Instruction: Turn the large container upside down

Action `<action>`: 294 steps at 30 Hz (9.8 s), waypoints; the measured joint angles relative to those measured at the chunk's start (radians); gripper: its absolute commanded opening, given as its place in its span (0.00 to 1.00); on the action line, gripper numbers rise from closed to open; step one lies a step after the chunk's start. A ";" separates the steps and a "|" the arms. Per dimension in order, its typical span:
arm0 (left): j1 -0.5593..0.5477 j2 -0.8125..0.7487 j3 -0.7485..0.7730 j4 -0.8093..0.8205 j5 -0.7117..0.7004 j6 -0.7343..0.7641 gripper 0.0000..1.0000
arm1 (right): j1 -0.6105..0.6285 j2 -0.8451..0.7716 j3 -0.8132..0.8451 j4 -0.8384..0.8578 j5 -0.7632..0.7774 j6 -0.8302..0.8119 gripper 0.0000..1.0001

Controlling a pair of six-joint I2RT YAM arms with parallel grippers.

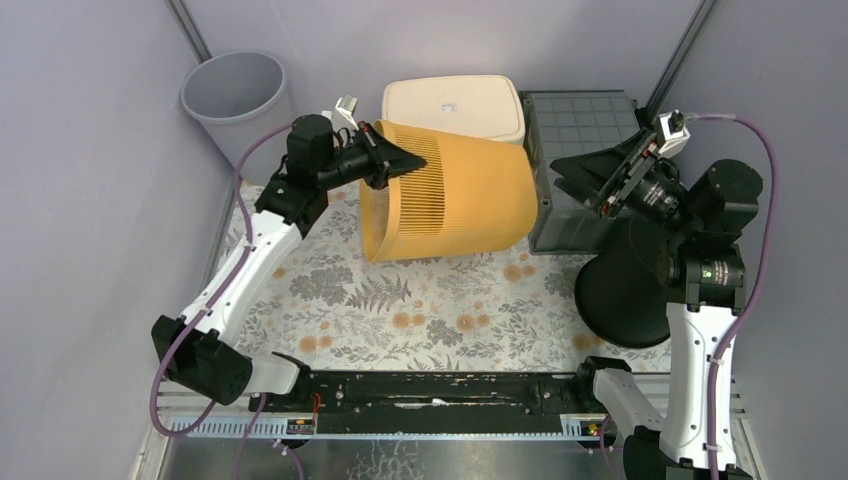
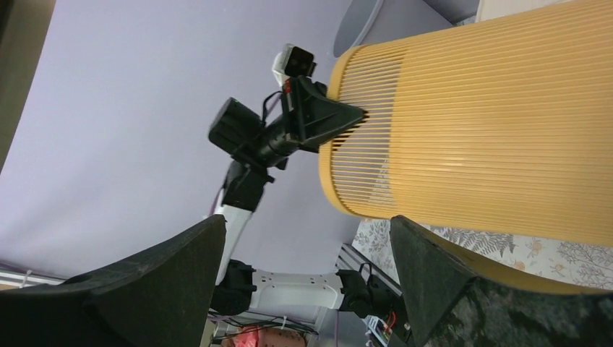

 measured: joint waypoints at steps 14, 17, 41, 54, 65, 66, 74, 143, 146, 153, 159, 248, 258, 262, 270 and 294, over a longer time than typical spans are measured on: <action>-0.002 0.063 -0.113 0.884 0.059 -0.435 0.00 | 0.001 0.063 0.203 -0.162 0.024 -0.068 0.89; -0.018 0.100 -0.162 1.099 0.039 -0.512 0.00 | 0.001 0.080 0.234 -0.173 0.026 -0.069 0.89; -0.273 0.370 -0.559 1.701 -0.317 -0.611 0.00 | 0.001 0.097 0.397 -0.274 0.043 -0.095 0.89; -0.277 0.463 -0.543 1.805 -0.338 -0.633 0.42 | 0.001 0.082 0.332 -0.281 0.043 -0.109 0.89; -0.257 0.477 -0.659 1.866 -0.307 -0.648 0.52 | 0.001 0.065 0.272 -0.280 0.043 -0.113 0.89; -0.256 0.483 -0.672 1.866 -0.307 -0.648 0.52 | 0.001 0.063 0.268 -0.280 0.043 -0.113 0.89; -0.245 0.526 -0.765 1.860 -0.279 -0.628 0.58 | 0.001 0.057 0.235 -0.280 0.043 -0.121 0.89; -0.096 0.093 -0.527 0.182 -0.293 0.200 0.87 | 0.009 0.042 -0.001 -0.164 0.068 -0.121 0.89; -0.071 0.058 -0.415 0.076 -0.335 0.245 1.00 | 0.009 0.048 -0.008 -0.144 0.069 -0.106 0.89; -0.002 0.044 -0.145 -0.144 -0.439 0.318 1.00 | 0.027 0.087 -0.006 -0.115 0.068 -0.088 0.89; 0.088 0.177 0.180 -0.315 -0.518 0.392 1.00 | 0.065 0.115 0.010 -0.114 0.070 -0.085 0.89; 0.521 0.728 0.725 -0.184 -0.660 0.839 0.95 | 0.471 0.401 -0.029 0.081 0.179 -0.206 0.86; 0.520 0.733 0.703 -0.184 -0.706 0.860 0.87 | 0.479 0.413 -0.030 0.110 0.178 -0.204 0.86; 0.515 0.709 0.642 -0.175 -0.732 0.869 0.79 | 0.481 0.415 -0.030 0.117 0.179 -0.201 0.86; 0.504 0.659 0.537 -0.154 -0.739 0.875 0.31 | 0.492 0.416 -0.030 0.121 0.179 -0.197 0.86; 0.463 0.281 0.227 -0.205 -0.693 0.775 0.00 | 0.515 0.277 -0.030 -0.026 0.209 -0.191 0.86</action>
